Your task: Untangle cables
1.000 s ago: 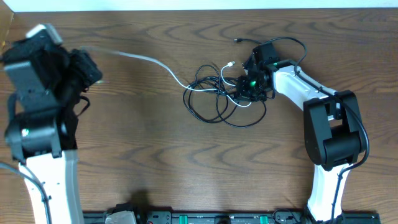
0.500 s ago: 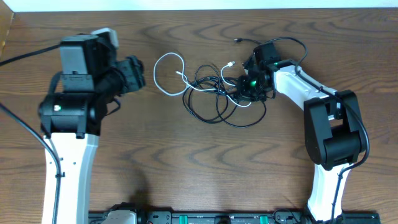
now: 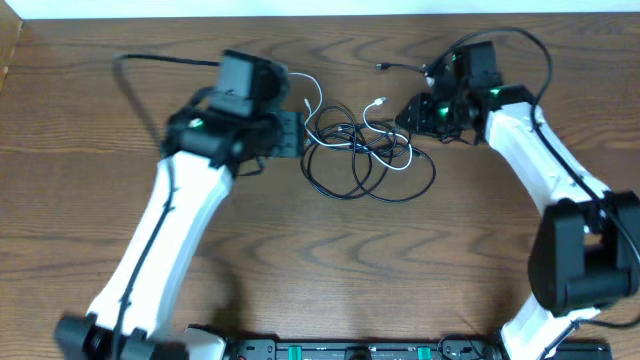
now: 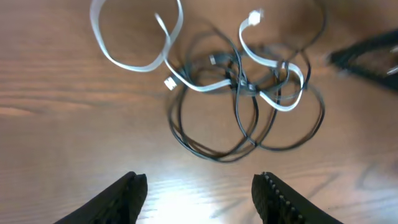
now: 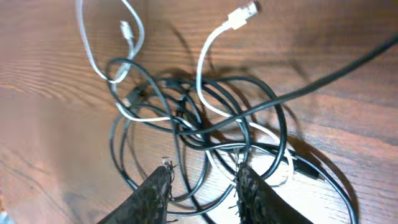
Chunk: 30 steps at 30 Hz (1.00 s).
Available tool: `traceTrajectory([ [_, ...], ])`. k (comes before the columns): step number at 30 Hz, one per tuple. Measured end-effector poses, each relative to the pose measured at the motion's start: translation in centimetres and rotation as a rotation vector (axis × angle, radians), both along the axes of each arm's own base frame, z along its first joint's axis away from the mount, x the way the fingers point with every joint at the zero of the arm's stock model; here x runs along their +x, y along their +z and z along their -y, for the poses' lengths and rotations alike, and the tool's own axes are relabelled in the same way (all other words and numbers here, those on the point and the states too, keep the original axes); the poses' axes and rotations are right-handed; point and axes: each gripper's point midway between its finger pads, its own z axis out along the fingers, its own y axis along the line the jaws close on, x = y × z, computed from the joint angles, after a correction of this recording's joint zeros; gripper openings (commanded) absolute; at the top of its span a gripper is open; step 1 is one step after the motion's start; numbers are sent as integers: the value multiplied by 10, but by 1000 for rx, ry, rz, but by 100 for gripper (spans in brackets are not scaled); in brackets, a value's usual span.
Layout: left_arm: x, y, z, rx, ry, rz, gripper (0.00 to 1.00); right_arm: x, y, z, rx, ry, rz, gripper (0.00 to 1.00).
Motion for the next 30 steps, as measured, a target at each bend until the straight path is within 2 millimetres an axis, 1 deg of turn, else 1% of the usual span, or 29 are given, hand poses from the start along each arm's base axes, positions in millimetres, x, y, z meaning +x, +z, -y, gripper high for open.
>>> traceTrajectory([
  [2,-1,-16,12,15,-30,-42,58,0,6,0,0,4,17,40],
  [4,-2,-33,26,31,-65,-81,58,0,5,2,-4,2,14,43],
  [7,-3,-51,45,43,-111,-112,58,2,4,9,-7,-14,12,45],
  [10,-3,-72,69,45,-163,-136,58,5,2,30,-10,-60,-8,45],
  [13,2,-88,90,13,-172,-150,58,6,0,49,-15,-103,-28,46],
  [15,4,-101,102,-6,-150,-173,56,6,-2,57,-21,-116,-36,47],
  [16,5,-111,108,-18,-127,-198,54,5,-2,59,-25,-120,-40,47],
  [18,7,-125,115,-37,-78,-234,51,4,-4,60,-33,-119,-45,49],
  [23,15,-153,126,-75,25,-285,50,3,-5,60,-44,-115,-44,51],
  [27,24,-169,139,-113,79,-287,50,2,-5,61,-47,-114,-47,52],
  [30,30,-172,150,-147,96,-269,50,0,-7,62,-58,-117,-58,53],
])
